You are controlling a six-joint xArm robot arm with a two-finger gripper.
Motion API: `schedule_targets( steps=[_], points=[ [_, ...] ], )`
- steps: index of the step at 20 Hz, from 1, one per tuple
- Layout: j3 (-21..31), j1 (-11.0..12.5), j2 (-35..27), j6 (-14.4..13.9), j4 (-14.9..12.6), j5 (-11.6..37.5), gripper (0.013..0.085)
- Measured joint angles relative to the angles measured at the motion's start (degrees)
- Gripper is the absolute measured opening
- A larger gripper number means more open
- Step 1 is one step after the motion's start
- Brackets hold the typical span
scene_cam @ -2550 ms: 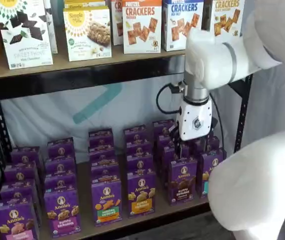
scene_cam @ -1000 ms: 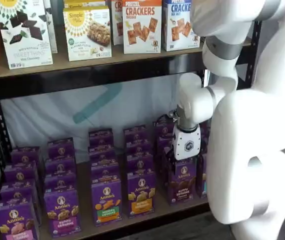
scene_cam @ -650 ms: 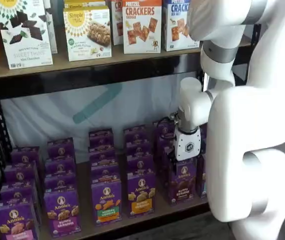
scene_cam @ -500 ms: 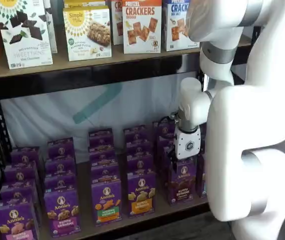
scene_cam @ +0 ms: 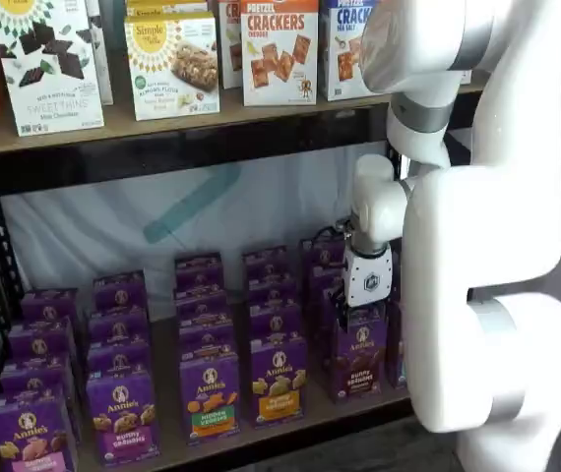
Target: Pick up the purple box with a brown patch in the center, on the bottom shelf, the fifth box from the left
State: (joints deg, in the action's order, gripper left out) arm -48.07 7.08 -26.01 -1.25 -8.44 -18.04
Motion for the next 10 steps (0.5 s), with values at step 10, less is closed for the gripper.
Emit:
schedule_targets(
  steps=[10],
  points=[
    [-10.2, 1.1, -8.6, 1.3, 0.2, -0.8, 0.0850]
  ],
)
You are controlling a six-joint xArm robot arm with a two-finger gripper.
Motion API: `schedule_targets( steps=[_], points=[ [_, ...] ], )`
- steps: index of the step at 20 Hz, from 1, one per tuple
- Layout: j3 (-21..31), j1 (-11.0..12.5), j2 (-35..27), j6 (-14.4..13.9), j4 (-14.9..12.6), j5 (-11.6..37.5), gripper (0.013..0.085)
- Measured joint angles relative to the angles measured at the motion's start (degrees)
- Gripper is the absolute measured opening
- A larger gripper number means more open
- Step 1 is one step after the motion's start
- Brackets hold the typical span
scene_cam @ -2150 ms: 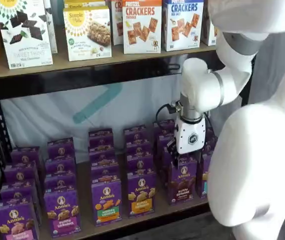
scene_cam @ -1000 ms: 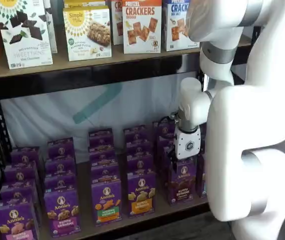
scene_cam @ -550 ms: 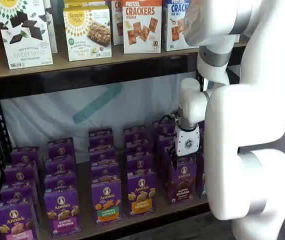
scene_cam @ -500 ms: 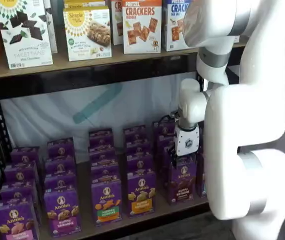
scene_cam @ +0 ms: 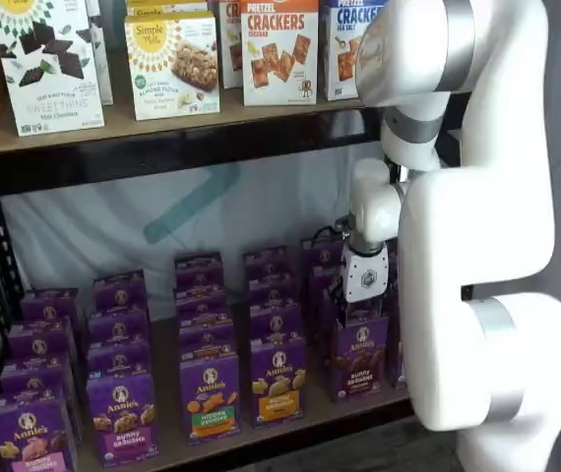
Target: Pick up the purple box with a brown patch in the center, on the bottom shelf, the fifth box from the left
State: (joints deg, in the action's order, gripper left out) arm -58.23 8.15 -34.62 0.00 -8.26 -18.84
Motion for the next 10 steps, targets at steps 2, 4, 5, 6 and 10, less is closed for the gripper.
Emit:
schedule_targets(
  steps=[2, 4, 5, 6, 10],
  points=[
    [-1.7, 0.2, -1.2, -0.3, -0.5, -0.5, 0.0850],
    [-3.5, 0.4, -2.3, -0.6, -1.1, -1.2, 0.0850],
    [-4.2, 0.4, -2.8, -0.7, -1.3, -1.4, 0.0850],
    [-4.9, 0.5, -3.2, -0.7, -1.4, -1.6, 0.0850],
    [-8.0, 0.9, -4.8, -0.4, -1.5, -3.1, 0.0850]
  ],
)
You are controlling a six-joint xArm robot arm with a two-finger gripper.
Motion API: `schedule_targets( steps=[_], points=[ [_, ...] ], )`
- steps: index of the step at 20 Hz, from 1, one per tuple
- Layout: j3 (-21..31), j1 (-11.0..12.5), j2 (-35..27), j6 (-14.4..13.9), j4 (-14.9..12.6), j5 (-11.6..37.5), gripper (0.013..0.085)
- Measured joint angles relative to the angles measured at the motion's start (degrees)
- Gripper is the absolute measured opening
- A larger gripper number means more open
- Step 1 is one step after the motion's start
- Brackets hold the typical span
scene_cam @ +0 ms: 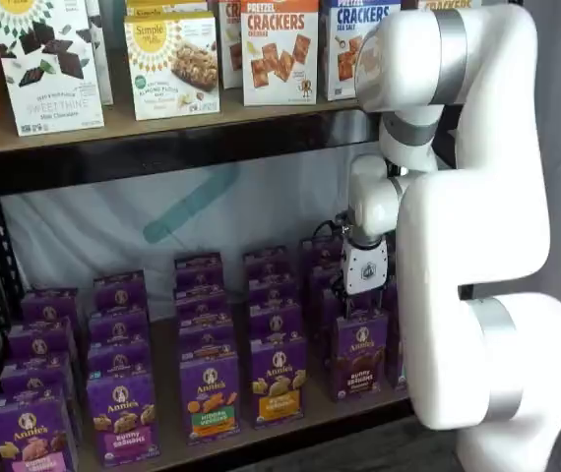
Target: Pick up the purple box with a brown patch in the center, on the bottom shelf, the fifth box from the left
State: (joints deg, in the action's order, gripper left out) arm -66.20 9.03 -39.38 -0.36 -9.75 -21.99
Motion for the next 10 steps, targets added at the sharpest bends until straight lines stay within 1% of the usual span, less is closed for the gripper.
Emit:
schedule_targets(
  steps=[4, 10],
  points=[
    [-2.5, 0.3, -1.4, 0.3, -0.1, -1.2, 0.0850],
    [-6.3, 0.6, -4.0, 1.8, 1.2, -2.6, 0.0850]
  ],
)
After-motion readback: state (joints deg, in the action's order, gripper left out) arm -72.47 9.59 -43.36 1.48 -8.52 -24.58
